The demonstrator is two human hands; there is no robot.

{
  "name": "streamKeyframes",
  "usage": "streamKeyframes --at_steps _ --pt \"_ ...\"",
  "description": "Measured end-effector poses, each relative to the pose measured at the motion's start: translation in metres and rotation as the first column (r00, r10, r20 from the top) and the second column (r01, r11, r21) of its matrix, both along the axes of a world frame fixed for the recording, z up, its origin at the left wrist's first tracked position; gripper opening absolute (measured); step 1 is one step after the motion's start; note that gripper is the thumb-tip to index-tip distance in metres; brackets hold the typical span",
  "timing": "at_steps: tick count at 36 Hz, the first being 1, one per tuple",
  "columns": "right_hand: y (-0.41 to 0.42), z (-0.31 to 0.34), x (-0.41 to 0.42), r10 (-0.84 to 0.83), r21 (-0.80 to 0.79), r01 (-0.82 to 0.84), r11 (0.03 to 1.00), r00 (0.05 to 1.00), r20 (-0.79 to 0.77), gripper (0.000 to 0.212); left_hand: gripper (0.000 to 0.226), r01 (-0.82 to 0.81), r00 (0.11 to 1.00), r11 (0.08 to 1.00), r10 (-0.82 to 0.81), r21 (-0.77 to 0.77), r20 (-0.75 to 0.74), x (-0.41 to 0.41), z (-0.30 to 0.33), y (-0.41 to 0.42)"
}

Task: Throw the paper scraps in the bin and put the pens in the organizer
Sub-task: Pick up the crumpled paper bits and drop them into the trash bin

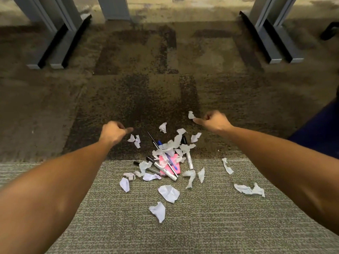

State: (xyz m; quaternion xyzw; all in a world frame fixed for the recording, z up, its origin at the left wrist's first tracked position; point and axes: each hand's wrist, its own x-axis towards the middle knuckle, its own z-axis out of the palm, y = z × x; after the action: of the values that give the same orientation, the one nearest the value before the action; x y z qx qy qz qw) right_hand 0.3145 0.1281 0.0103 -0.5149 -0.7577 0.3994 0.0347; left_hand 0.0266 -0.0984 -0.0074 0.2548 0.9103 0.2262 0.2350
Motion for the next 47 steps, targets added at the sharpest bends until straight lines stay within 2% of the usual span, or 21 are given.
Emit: streamKeyframes --at_steps 5,7,11,13,18,21,24,28,34,36,38,44,47 --pt "-0.001 -0.020 -0.004 0.066 0.012 -0.066 0.998 0.997 0.029 0.026 0.023 0.012 0.998 1.000 -0.011 -0.010 0.065 0.004 -0.017 0.004" --pt "0.000 -0.029 -0.005 0.090 0.012 -0.091 0.996 0.994 0.057 0.021 0.027 0.038 0.997 0.999 -0.036 -0.028 0.066 0.006 -0.024 0.006" --pt "-0.003 -0.046 -0.007 0.148 0.017 -0.150 0.988 0.984 0.101 0.025 0.042 0.178 0.984 0.980 -0.177 -0.093 0.016 0.008 -0.036 0.007" --pt "-0.004 -0.054 -0.009 0.171 0.033 -0.176 0.984 0.979 0.115 0.028 0.042 0.254 0.965 0.957 -0.260 -0.139 -0.026 0.010 -0.043 0.008" --pt "-0.006 -0.070 -0.011 0.223 -0.011 -0.224 0.974 0.958 0.179 0.045 0.037 0.295 0.949 0.942 -0.308 -0.158 -0.065 0.010 -0.054 0.008" --pt "-0.006 -0.075 -0.010 0.318 -0.027 -0.322 0.946 0.913 0.254 0.047 0.026 0.262 0.958 0.952 -0.276 -0.158 -0.075 0.008 -0.054 0.008" --pt "-0.007 -0.078 -0.010 0.343 0.001 -0.361 0.932 0.887 0.310 0.038 0.010 0.184 0.977 0.974 -0.195 -0.129 -0.081 0.007 -0.055 0.006" --pt "-0.009 -0.078 -0.012 0.356 0.007 -0.383 0.924 0.866 0.351 0.019 0.014 0.123 0.991 0.979 -0.131 -0.162 -0.039 0.008 -0.054 0.006" --pt "-0.010 -0.060 -0.006 0.347 0.022 -0.371 0.928 0.886 0.309 0.028 0.010 0.112 0.994 0.987 -0.111 -0.114 0.015 0.006 -0.043 0.003" --pt "-0.012 -0.052 -0.002 0.356 0.014 -0.376 0.927 0.888 0.291 0.024 0.003 0.080 0.996 0.994 -0.077 -0.072 0.046 0.006 -0.036 0.002" --pt "-0.013 -0.044 0.001 0.348 -0.004 -0.363 0.932 0.889 0.297 0.019 0.009 0.054 0.996 0.997 -0.051 -0.049 0.077 0.006 -0.028 0.002" --pt "-0.012 -0.019 0.005 0.305 0.043 -0.337 0.940 0.893 0.331 0.023 0.022 0.166 0.982 0.983 -0.158 -0.077 0.098 0.013 -0.005 0.000" --pt "-0.013 -0.008 0.007 0.329 0.041 -0.359 0.932 0.890 0.314 0.029 0.013 0.192 0.980 0.979 -0.187 -0.067 0.071 0.016 0.008 -0.004"
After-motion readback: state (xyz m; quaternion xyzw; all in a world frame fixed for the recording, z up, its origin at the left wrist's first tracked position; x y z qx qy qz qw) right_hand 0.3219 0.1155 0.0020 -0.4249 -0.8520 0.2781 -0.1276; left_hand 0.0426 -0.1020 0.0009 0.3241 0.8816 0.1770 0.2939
